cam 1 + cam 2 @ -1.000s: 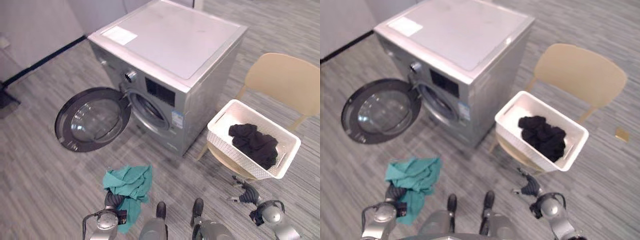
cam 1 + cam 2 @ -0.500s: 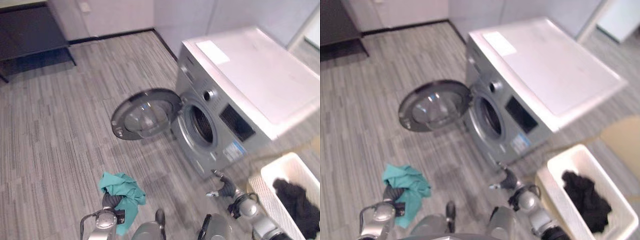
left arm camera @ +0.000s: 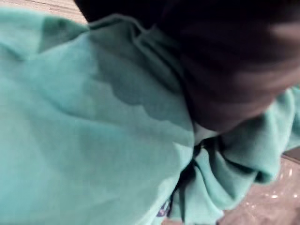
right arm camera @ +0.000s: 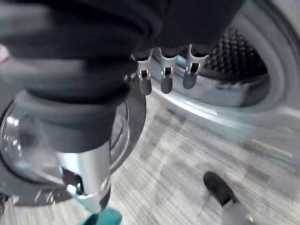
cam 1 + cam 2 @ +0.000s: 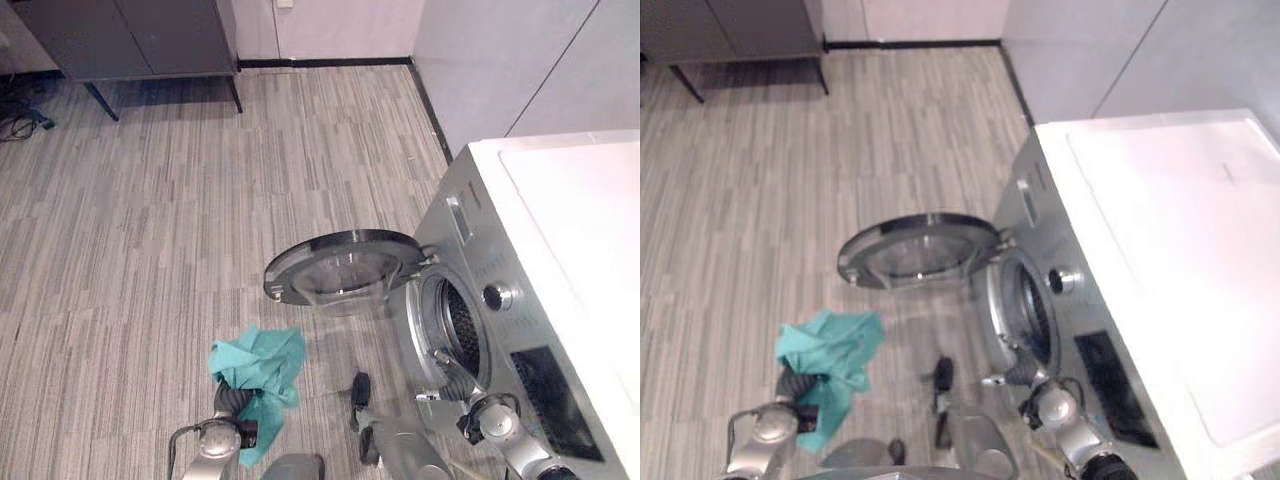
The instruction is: Grab the laundry basket,head to the washer,open it,put in the laundry and shut it.
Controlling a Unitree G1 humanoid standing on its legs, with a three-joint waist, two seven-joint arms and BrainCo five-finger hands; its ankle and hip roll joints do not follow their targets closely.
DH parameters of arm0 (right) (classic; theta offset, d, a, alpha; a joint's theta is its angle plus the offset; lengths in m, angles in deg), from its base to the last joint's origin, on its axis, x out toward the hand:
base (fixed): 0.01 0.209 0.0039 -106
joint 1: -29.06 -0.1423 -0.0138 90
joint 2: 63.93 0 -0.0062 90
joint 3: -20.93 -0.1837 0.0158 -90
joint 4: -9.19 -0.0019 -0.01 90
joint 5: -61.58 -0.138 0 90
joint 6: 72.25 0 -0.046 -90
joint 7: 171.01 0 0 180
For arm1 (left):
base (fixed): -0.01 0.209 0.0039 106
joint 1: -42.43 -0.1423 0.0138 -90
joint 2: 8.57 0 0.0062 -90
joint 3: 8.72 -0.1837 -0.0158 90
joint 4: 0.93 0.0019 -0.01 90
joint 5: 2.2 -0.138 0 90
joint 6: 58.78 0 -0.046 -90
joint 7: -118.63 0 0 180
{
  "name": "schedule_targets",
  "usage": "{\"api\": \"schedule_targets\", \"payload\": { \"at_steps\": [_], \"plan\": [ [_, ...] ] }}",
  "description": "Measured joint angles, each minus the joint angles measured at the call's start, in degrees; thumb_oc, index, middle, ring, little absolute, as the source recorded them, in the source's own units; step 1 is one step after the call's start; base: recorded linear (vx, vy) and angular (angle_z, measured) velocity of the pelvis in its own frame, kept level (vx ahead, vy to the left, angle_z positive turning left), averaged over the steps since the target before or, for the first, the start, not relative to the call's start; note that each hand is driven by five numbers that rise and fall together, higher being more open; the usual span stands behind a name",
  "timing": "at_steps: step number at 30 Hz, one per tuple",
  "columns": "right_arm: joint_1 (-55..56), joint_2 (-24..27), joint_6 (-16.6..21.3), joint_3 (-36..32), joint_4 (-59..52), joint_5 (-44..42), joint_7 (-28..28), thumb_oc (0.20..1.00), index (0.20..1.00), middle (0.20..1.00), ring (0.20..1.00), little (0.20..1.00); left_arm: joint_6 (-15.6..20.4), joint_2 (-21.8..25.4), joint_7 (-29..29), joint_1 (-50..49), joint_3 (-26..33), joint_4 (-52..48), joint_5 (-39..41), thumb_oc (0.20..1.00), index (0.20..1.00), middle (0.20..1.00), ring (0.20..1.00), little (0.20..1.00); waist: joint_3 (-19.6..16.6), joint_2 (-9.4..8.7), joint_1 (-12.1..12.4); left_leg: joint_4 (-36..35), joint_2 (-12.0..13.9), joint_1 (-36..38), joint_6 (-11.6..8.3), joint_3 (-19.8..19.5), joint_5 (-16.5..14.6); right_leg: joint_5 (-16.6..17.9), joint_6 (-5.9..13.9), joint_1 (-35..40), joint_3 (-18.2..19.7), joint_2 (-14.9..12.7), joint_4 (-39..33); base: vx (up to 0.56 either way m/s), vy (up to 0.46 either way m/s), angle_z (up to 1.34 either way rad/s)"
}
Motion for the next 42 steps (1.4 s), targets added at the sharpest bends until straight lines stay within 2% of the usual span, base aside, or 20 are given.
{"api": "schedule_targets", "payload": {
  "at_steps": [5,7,9,11,12,14,18,20,21,22,23,26,28,29,31,32,34,37,40,42],
  "plan": [
    [0.78,-1.71,-0.01,0.06,-0.4,-1.33,-0.07,1.0,1.0,1.0,1.0,1.0,-0.46,-0.01,1.79,3.03,-1.81,-0.4,-0.98,0.2,0.2,0.2,0.2,0.2,0.9,-1.37,-0.69,-5.2,1.34,-9.82,-0.66,-1.59,2.13,-0.62,0.43,4.86,3.59,0.04,-3.85,0.08,0.025,-0.38],
    [0.19,-1.5,-0.27,-0.64,0.05,-1.37,0.04,1.0,1.0,1.0,1.0,1.0,-0.68,-0.06,2.16,5.13,-2.69,-0.66,-1.14,0.2,0.2,0.2,0.2,0.2,1.34,-0.1,-0.8,-12.26,0.5,-12.46,-1.28,-7.96,8.02,-1.42,2.04,6.32,7.95,0.56,-3.85,0.12,0.105,-0.97],
    [-0.79,-1.35,-0.35,-0.78,0.03,-1.46,0.25,1.0,1.0,1.0,1.0,1.0,-0.7,-0.07,2.18,5.78,-2.91,-0.94,-1.13,0.2,0.2,0.2,0.2,0.2,1.97,1.15,-2.27,-12.29,0.28,-13.4,-2.06,-13.14,10.47,-2.03,2.73,7.74,10.61,1.31,-3.84,0.16,0.123,-0.91],
    [-1.15,-1.06,-0.18,-0.99,0.54,-1.64,0.14,1.0,1.0,1.0,1.0,1.0,-0.73,-0.11,2.21,4.8,-3.95,-1.22,-1.14,0.2,0.2,0.2,0.2,0.2,1.77,2.19,-0.84,-13.44,0.58,-11.37,-2.34,-17.06,10.27,-2.47,3.68,7.85,14.87,2.34,-3.14,0.18,0.179,-1.48],
    [-1.24,-0.33,0.1,-2.14,1.76,-1.67,0.5,1.0,1.0,1.0,1.0,1.0,-0.95,-0.32,3.24,4.87,-5.85,-1.42,-1.19,0.2,0.2,0.2,0.2,0.2,1.17,4.62,-2.65,-14.42,1.77,-9.84,-1.6,-14.98,12.9,-3.56,5.27,8.03,15.85,2.69,-2.26,0.15,0.199,-1.56],
    [-0.55,0.01,-0.34,-2.96,2.22,-1.69,0.4,1.0,1.0,1.0,1.0,1.0,-0.96,-0.35,4.03,4.53,-7.67,-1.53,-1.88,0.2,0.2,0.2,0.2,0.2,0.98,5.72,-4.22,-16.67,2.31,-7.93,-0.25,-9.55,15.88,-6.03,7.87,6.48,16.6,1.87,1.88,0.08,0.186,-1.04],
    [-0.13,-0.48,-0.56,-2.39,1.82,-1.7,0.2,1.0,1.0,1.0,1.0,1.0,-0.94,-0.21,4.17,4.73,-10.68,-3.48,-2.85,0.2,0.2,0.2,0.2,0.2,0.7,6.0,-6.21,-19.57,0.76,-5.37,2.61,2.39,16.2,-10.49,10.81,-0.18,18.95,-0.23,12.25,-0.01,0.222,-1.29],
    [-2.51,-1.38,-0.32,-0.97,1.75,-1.69,0.27,1.0,1.0,1.0,1.0,1.0,-0.85,0.93,3.85,5.05,-10.49,-5.97,-3.15,0.2,0.2,0.2,0.2,0.2,0.6,5.76,-5.83,-20.92,0.58,-5.42,3.36,8.0,15.98,-11.62,12.0,-4.23,19.41,0.52,16.69,-0.11,0.14,-1.52],
    [-2.65,-1.53,-0.25,-1.05,1.63,-1.69,0.38,1.0,1.0,1.0,1.0,1.0,-0.76,1.41,4.0,5.84,-10.61,-6.05,-3.33,0.2,0.2,0.2,0.2,0.2,0.57,5.74,-6.11,-21.08,0.21,-5.7,3.16,8.39,15.71,-11.86,12.04,-4.52,19.77,0.57,17.08,-0.14,0.114,-1.11],
    [-2.36,-2.31,-0.38,-1.0,2.03,-1.69,0.43,1.0,1.0,1.0,1.0,1.0,-0.94,1.83,3.83,7.44,-10.12,-6.93,-3.28,0.2,0.2,0.2,0.2,0.2,0.69,5.3,-8.04,-20.64,0.39,-5.9,3.53,11.61,15.83,-12.08,11.7,-4.86,18.05,0.27,16.2,-0.09,0.041,-1.32],
    [-3.53,-4.0,-0.37,-0.53,2.77,-1.71,0.42,1.0,1.0,1.0,1.0,1.0,-0.61,3.06,3.11,7.98,-8.68,-8.81,-3.23,0.2,0.2,0.2,0.2,0.2,0.67,5.3,-6.04,-21.32,2.1,-5.78,3.76,17.56,15.71,-12.77,11.3,-7.65,12.73,-0.63,17.91,-0.1,0.051,-1.62],
    [-3.03,-5.09,-0.1,-0.63,4.07,-1.69,0.39,1.0,1.0,1.0,1.0,1.0,-0.05,4.13,2.91,10.12,-7.0,-11.23,-3.22,0.2,0.2,0.2,0.2,0.2,0.7,5.66,-5.04,-21.26,3.79,-4.76,4.33,21.29,14.84,-14.26,9.79,-6.47,-4.24,-6.42,19.08,-0.04,-0.042,-1.29],
    [-1.95,-4.65,-0.2,-0.86,4.55,-1.66,0.3,1.0,1.0,1.0,1.0,1.0,1.63,3.97,2.72,8.89,-6.1,-13.87,-3.19,0.2,0.2,0.2,0.2,0.2,0.43,5.24,-3.13,-21.28,4.82,-3.8,2.51,24.27,13.67,-14.63,9.25,-2.78,-10.03,-8.89,17.6,0.0,-0.169,-0.86],
    [-1.54,-4.57,-0.15,-0.94,4.52,-1.66,0.32,1.0,1.0,1.0,1.0,1.0,1.75,3.94,2.82,8.38,-5.98,-13.69,-3.2,0.2,0.2,0.2,0.2,0.2,0.03,4.92,-3.0,-21.05,4.94,-3.87,1.71,25.18,13.58,-15.03,9.64,-1.72,-9.96,-8.71,15.44,-0.02,-0.132,-0.76],
    [-1.56,-4.28,-0.1,-1.11,4.56,-1.66,0.37,1.0,1.0,1.0,1.0,1.0,1.53,3.62,2.89,7.85,-6.03,-11.84,-3.2,0.2,0.2,0.2,0.2,0.2,-0.18,5.85,-3.57,-19.95,6.48,-4.65,0.38,24.83,13.49,-14.15,9.93,-0.89,-7.77,-6.19,12.04,-0.06,-0.09,-0.39],
    [-0.57,-3.66,-0.06,-1.61,4.52,-1.68,0.68,1.0,1.0,1.0,1.0,1.0,1.14,3.52,3.02,7.42,-7.04,-9.87,-3.18,0.2,0.2,0.2,0.2,0.2,-0.27,5.94,-3.7,-16.6,7.92,-6.05,0.22,23.94,13.72,-13.62,8.55,-0.88,-6.44,-4.73,11.09,-0.1,-0.141,-0.21],
    [-0.16,-2.89,-0.1,-2.88,4.56,-1.71,1.28,1.0,1.0,1.0,1.0,1.0,1.05,3.1,2.94,7.87,-7.62,-9.15,-3.13,0.2,0.2,0.2,0.2,0.2,-0.27,5.69,-3.67,-12.3,8.75,-9.25,0.25,20.2,13.7,-14.03,7.49,-2.74,-5.96,-4.75,11.91,-0.16,-0.101,-0.23],
    [-3.5,-0.68,-0.12,-3.25,6.35,-1.85,2.99,1.0,1.0,1.0,1.0,1.0,1.07,2.41,1.65,10.37,-7.68,-8.98,-2.52,0.2,0.2,0.2,0.2,0.2,1.5,5.43,-3.78,-2.93,9.88,-16.88,0.46,12.87,13.15,-13.59,5.53,-8.17,-3.9,-3.98,17.13,-0.18,-0.027,-0.39],
    [-7.34,0.08,0.2,-5.34,6.76,-4.11,5.01,1.0,1.0,1.0,1.0,1.0,1.27,1.97,-0.68,15.14,-8.28,-8.4,-2.17,0.2,0.2,0.2,0.2,0.2,4.97,6.01,-3.63,0.26,7.09,-21.96,-2.15,0.92,8.69,-13.08,4.49,-11.4,-1.84,-1.8,19.0,-0.13,0.007,-0.56],
    [-8.24,0.3,0.56,-6.44,6.61,-6.09,6.61,1.0,1.0,1.0,1.0,1.0,1.44,2.3,-2.53,19.42,-8.44,-7.57,-2.15,0.2,0.2,0.2,0.2,0.2,6.46,6.29,-4.43,2.82,7.65,-25.57,-1.68,3.55,6.89,-15.17,3.29,-16.57,-2.45,-0.7,24.51,-0.09,0.055,-0.22]
  ]
}}
